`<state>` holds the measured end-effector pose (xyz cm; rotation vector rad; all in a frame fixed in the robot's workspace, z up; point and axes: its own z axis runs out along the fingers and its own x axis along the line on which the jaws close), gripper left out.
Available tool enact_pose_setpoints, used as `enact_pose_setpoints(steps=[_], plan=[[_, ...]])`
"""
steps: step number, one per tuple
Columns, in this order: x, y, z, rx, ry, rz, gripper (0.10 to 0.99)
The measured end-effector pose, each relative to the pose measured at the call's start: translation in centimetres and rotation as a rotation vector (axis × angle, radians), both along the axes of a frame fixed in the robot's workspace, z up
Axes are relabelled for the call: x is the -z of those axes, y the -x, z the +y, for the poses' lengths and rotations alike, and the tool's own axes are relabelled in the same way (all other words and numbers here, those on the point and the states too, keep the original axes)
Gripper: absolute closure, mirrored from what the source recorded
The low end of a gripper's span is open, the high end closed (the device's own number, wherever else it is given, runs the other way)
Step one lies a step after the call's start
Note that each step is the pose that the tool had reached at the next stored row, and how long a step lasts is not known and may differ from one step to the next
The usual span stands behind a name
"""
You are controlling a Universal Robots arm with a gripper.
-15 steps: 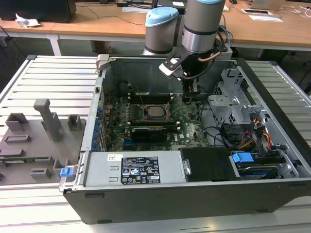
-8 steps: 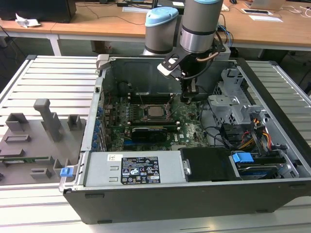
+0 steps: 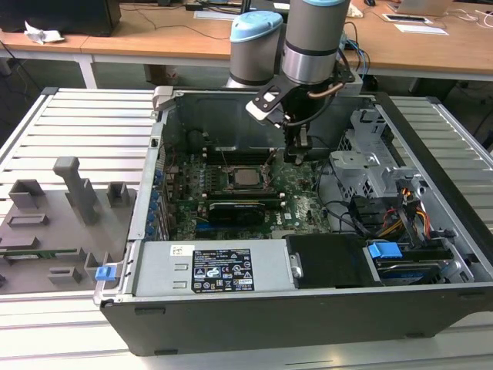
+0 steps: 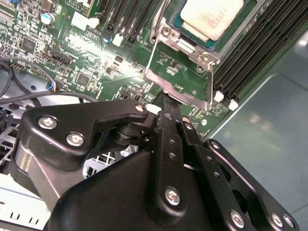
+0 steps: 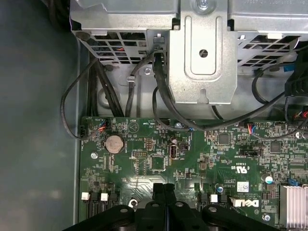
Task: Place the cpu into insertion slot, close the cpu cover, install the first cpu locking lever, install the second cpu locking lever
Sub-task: 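Close the cpu cover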
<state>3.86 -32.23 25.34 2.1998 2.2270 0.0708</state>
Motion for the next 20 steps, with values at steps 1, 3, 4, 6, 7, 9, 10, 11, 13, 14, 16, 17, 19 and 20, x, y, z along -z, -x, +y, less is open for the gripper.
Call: enact_pose_setpoints(steps=[1, 3, 4, 6, 7, 9, 10, 11, 13, 14, 16, 17, 19, 20], plan=[[0.0, 0.02, 0.0, 0.0, 0.0, 0.0, 0.98], [0.0, 0.06, 0.0, 0.0, 0.0, 0.0, 0.98], [0.0, 0.09, 0.0, 0.0, 0.0, 0.0, 0.98], [0.0, 0.11, 0.0, 0.0, 0.0, 0.0, 0.98], [0.0, 0.12, 0.0, 0.0, 0.0, 0.0, 0.98], [0.0, 0.15, 0.0, 0.0, 0.0, 0.0, 0.98], [0.0, 0.17, 0.0, 0.0, 0.0, 0.0, 0.98], [0.0, 0.19, 0.0, 0.0, 0.0, 0.0, 0.98], [0.0, 0.27, 0.0, 0.0, 0.0, 0.0, 0.98], [0.0, 0.31, 0.0, 0.0, 0.0, 0.0, 0.98], [0.0, 0.39, 0.0, 0.0, 0.0, 0.0, 0.98], [0.0, 0.47, 0.0, 0.0, 0.0, 0.0, 0.98], [0.0, 0.56, 0.0, 0.0, 0.0, 0.0, 0.98], [0.0, 0.61, 0.0, 0.0, 0.0, 0.0, 0.98]])
